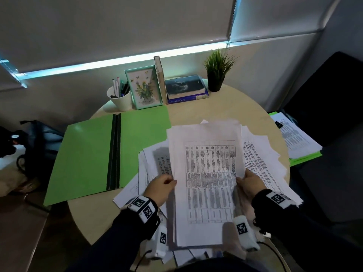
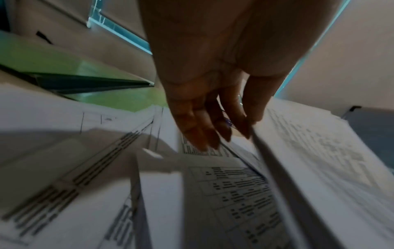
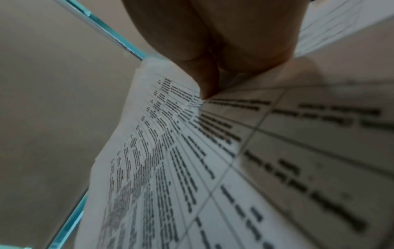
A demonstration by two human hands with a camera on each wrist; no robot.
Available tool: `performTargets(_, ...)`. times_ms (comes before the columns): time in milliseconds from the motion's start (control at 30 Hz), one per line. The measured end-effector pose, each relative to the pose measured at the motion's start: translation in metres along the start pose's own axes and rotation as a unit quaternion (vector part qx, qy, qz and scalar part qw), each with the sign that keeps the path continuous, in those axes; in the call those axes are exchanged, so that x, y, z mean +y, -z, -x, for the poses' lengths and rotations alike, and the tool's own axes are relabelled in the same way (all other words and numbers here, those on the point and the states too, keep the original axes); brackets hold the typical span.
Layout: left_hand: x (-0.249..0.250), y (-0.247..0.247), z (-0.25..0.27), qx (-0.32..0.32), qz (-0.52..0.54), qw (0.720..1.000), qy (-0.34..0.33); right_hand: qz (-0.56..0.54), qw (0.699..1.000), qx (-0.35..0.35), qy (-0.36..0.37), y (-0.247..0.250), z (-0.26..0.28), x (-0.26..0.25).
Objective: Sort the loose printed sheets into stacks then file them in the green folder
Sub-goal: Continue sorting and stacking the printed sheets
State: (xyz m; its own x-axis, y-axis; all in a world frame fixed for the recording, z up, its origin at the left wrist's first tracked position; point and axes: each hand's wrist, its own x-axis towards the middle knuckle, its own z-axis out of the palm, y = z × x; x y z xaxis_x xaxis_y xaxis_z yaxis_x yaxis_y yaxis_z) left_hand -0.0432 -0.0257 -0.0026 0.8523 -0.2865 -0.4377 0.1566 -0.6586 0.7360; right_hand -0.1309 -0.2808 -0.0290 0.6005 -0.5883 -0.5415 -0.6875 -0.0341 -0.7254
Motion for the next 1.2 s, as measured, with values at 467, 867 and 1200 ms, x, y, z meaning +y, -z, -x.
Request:
performTargets(467, -0.028, -0.023, -0.028, -0.033, -0.130, 0.989, 0.068, 0.156, 0.984, 0.067, -0.051, 0.087, -0.055, 0.053)
performTargets(867, -0.019, -0.045, -0.035, 0.008, -0.151, 0.987, 0.045, 0.283, 0.957, 0.002, -0.065, 0.087, -0.066, 0.042)
performTargets(1200, -0.063, 0.005, -0.027, 0.131, -0.085, 0.966, 0.205, 0.329, 0.942, -0.003, -0.067, 0.085, -0.065, 0.037)
